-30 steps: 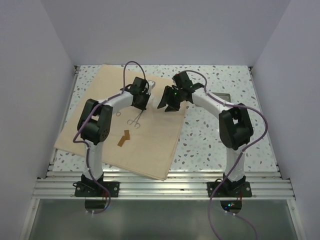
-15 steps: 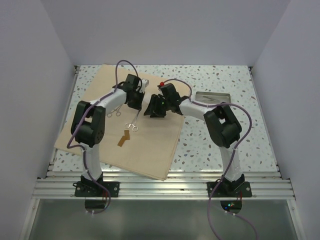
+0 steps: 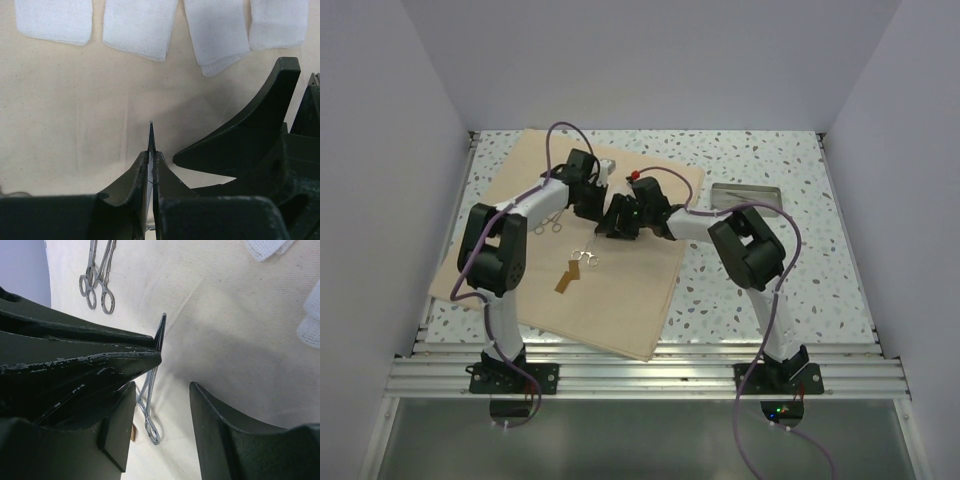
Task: Prepare the surgical pack
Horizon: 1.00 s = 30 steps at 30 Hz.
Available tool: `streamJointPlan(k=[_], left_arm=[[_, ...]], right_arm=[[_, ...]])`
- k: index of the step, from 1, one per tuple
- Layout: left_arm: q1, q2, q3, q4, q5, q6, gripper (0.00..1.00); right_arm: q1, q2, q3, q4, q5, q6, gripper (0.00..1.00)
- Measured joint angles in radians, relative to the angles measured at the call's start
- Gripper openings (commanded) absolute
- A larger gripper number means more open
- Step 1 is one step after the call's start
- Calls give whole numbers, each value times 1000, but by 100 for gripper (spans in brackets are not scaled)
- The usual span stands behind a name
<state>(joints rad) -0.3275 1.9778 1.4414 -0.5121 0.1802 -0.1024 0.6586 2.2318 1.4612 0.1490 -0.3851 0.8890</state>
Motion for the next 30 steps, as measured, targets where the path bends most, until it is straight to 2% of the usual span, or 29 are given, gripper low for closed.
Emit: streamJointPlan(k=[14, 19, 21, 22, 25, 28, 29, 30], left_arm=[[13, 0, 0, 0, 7, -10, 0], [13, 0, 0, 0, 21, -12, 0], [13, 0, 0, -1, 26, -14, 0], [13, 0, 0, -2, 26, -15, 0], [18, -2, 0, -2, 27, -19, 0], [29, -7, 0, -6, 30, -32, 22], [36, -8, 0, -9, 34, -43, 37], [47, -10, 0, -12, 37, -55, 42]], right_arm=[[39, 39, -29, 157, 27, 134, 40], [66, 39, -51, 187, 72, 185, 26], [73, 39, -53, 188, 90, 195, 14], [75, 39, -53, 186, 101, 200, 1], [74, 39, -54, 182, 109, 233, 0], [74, 34, -53, 176, 109, 229, 0], [73, 29, -53, 165, 109, 224, 0], [71, 24, -53, 150, 107, 217, 0]])
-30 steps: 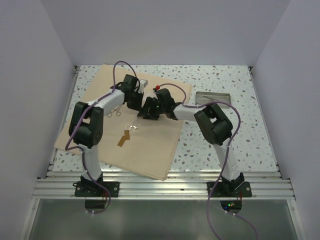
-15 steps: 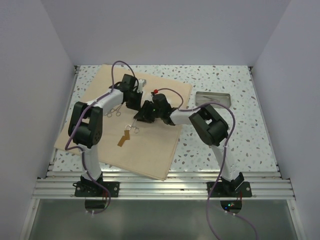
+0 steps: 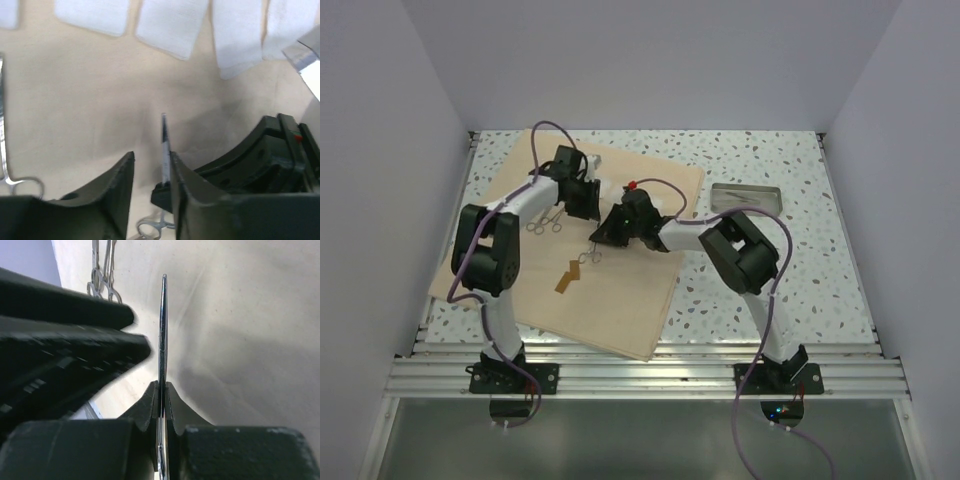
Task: Prepare the surgical pack
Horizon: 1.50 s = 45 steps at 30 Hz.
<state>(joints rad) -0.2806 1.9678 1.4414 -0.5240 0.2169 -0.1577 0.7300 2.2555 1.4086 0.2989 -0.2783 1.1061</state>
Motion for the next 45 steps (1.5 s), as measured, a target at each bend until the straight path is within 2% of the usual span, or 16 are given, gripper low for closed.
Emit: streamJointPlan(k=[3, 9, 14, 17, 19, 24, 31, 41, 45], left_arm=[[48, -29, 0, -11, -8, -43, 52], [116, -188, 5, -8, -138, -82, 55], [108, -252, -9, 1, -196, -103, 54], [108, -275, -77, 13, -201, -121, 54], [108, -284, -129, 8, -203, -131, 54], [108, -287, -188, -9, -203, -139, 54], [108, -291, -188, -13, -203, -138, 54], [108, -291, -171, -25, -238, -134, 53], [108, -291, -136, -27, -250, -128, 53]], right_arm=[[-6, -30, 2, -76, -2, -25, 0], [-98, -169, -10, -229, 1, -26, 0], [-291, -322, -40, -231, 60, 46, 0], [-428, -402, -79, -236, 143, 111, 0], [-517, -430, -98, -248, 212, 151, 0], [-639, -439, -119, -329, 331, 199, 0], [-710, -415, -135, -365, 383, 195, 0], [-739, -332, -130, -412, 418, 161, 0], [-753, -288, -119, -413, 418, 154, 4]])
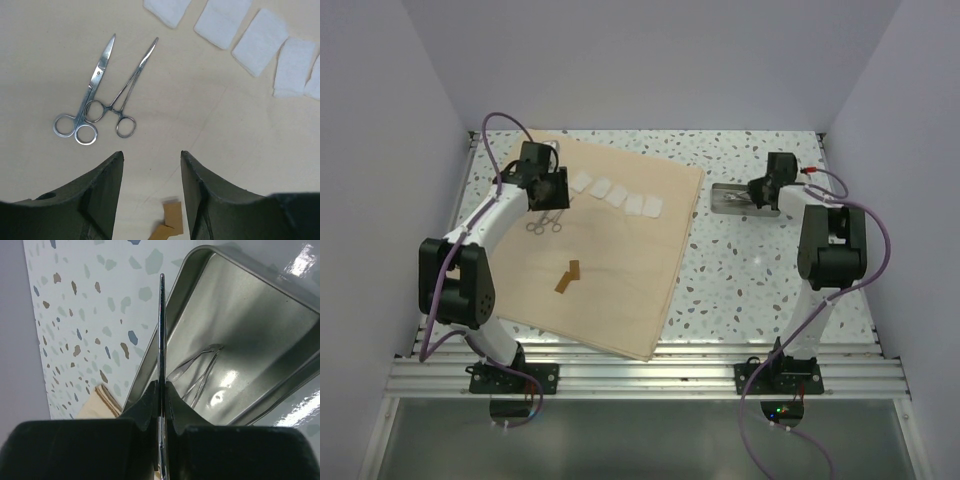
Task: Prepare the surgical pack
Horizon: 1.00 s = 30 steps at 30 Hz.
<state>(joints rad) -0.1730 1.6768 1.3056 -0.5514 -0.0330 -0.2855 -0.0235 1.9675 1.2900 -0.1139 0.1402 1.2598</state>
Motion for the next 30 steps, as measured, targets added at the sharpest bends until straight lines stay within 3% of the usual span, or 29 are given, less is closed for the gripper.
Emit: streamJointPlan(k=[4, 7, 16, 23, 30], left_arm=[[0, 0, 23, -5, -6, 7, 53], [0, 1, 25, -10, -8, 9, 54], [0, 98, 64, -16, -51, 39, 53], [4, 242, 167, -35, -81, 111, 38], [10, 371, 270, -39, -71, 176, 45]], right_arm=[[-6, 21, 5, -9, 2, -3, 30], [-6, 23, 11, -23, 0, -17, 38], [4, -23, 59, -192, -29, -97, 43], [77, -111, 201, -379, -89, -323, 44], [240, -180, 210, -426, -183, -490, 45]])
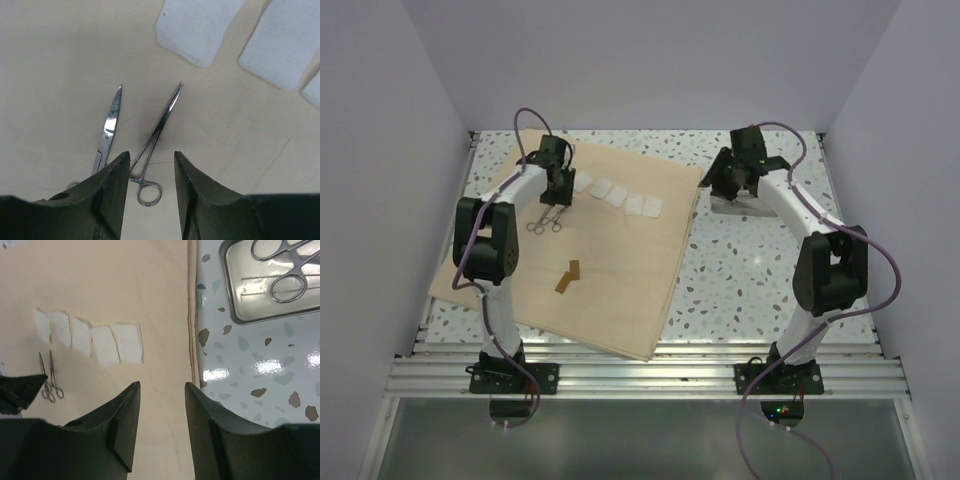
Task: Prepare the surgical pack
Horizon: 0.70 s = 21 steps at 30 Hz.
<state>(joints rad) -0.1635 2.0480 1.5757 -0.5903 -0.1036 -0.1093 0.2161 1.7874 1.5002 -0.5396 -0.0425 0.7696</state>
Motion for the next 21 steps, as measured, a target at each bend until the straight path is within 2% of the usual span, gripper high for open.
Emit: streamJointPlan(k=[13, 18, 21], left_arm=[[0, 98, 48, 38, 55, 48, 47], [0, 118, 61, 50, 60, 51, 43], [0, 119, 61, 51, 68, 51, 35]], right_arm=[[2, -16, -61, -43, -68, -87, 45], [3, -16, -61, -43, -85, -97, 45], [3, -16, -61, -42, -90, -98, 45]])
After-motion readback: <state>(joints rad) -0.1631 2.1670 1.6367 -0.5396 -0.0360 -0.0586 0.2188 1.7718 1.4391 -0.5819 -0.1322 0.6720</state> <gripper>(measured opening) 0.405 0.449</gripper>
